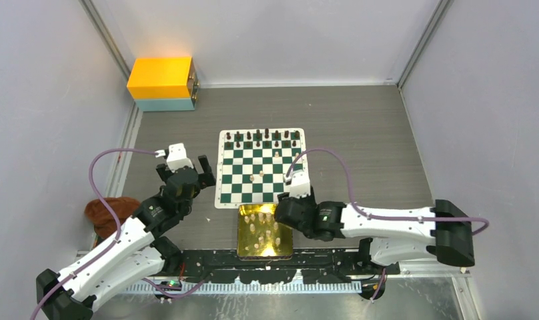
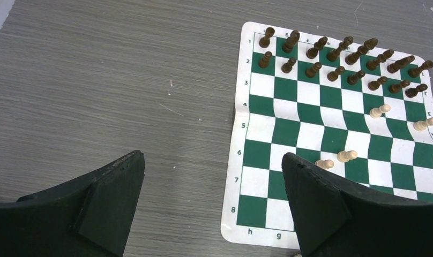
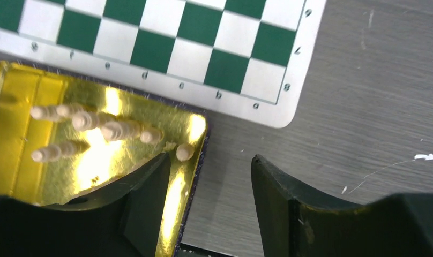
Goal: Set up the chess pieces on the board
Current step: Pick up the storage box at the center of the board.
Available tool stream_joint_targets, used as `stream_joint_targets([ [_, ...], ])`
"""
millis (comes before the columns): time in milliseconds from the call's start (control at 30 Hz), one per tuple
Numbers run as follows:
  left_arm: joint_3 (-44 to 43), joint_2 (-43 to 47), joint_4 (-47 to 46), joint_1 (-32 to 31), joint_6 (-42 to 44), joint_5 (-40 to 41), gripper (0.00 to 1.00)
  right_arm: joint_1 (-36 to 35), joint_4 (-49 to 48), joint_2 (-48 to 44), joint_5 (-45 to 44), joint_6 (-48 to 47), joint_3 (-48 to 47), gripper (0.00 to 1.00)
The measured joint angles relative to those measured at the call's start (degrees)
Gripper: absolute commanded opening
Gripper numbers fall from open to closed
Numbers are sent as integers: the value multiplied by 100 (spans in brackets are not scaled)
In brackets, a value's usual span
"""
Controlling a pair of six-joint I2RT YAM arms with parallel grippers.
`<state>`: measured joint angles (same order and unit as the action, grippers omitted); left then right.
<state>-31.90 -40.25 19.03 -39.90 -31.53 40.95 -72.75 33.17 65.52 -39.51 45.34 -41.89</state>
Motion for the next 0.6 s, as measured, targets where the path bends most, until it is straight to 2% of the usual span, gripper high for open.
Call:
stream_joint_targets([
  [200,0,15,68,0,-42,-2,100,-535,208,686,-254,531,-181,62],
  [600,0,247,142,0,-103,-2,99,-553,262,334,-605,1019,-173,56],
])
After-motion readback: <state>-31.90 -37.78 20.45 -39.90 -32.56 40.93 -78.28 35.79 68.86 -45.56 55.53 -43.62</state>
